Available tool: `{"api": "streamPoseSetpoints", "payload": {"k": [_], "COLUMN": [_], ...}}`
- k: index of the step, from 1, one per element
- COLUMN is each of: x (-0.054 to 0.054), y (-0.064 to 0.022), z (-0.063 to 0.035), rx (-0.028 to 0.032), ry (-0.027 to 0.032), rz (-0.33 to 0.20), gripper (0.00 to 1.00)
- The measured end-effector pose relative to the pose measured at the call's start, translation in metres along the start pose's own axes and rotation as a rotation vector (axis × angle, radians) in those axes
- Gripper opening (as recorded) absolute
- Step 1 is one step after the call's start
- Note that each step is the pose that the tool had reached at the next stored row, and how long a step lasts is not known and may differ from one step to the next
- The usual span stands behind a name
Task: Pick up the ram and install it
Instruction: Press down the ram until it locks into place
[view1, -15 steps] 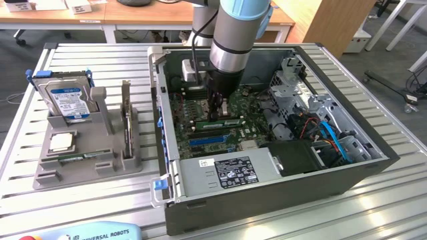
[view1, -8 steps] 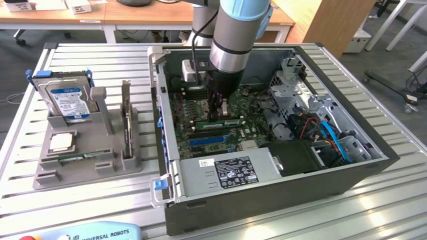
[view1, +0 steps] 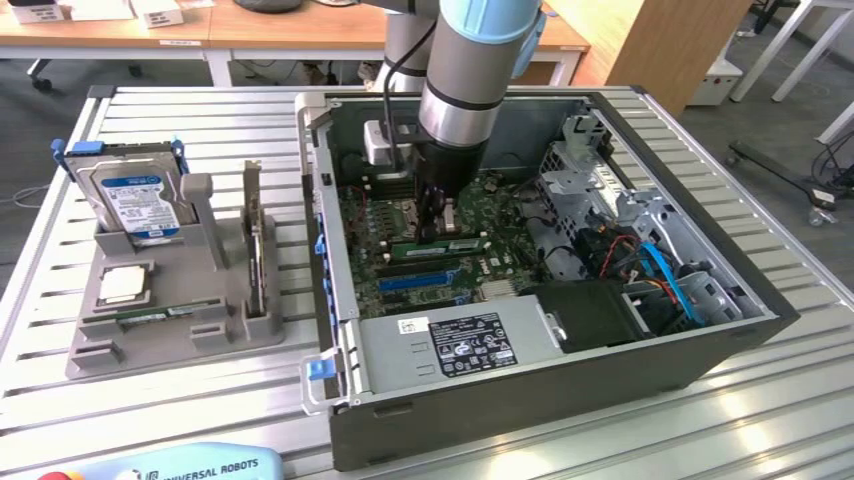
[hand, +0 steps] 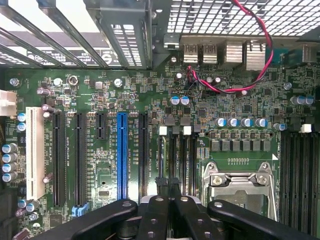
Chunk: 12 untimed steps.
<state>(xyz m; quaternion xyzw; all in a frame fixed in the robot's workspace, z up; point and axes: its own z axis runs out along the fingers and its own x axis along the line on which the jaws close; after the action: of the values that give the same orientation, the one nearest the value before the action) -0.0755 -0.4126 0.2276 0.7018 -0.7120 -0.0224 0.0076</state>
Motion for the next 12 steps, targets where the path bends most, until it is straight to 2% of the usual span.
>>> {"api": "streamPoseSetpoints", "payload": {"k": [12], "x": [0.0001], "y": [0.0], "z": [0.0016], "rx": [-0.0002], "ry": [0.0005], "rz": [0.0], "gripper": [0.1]}}
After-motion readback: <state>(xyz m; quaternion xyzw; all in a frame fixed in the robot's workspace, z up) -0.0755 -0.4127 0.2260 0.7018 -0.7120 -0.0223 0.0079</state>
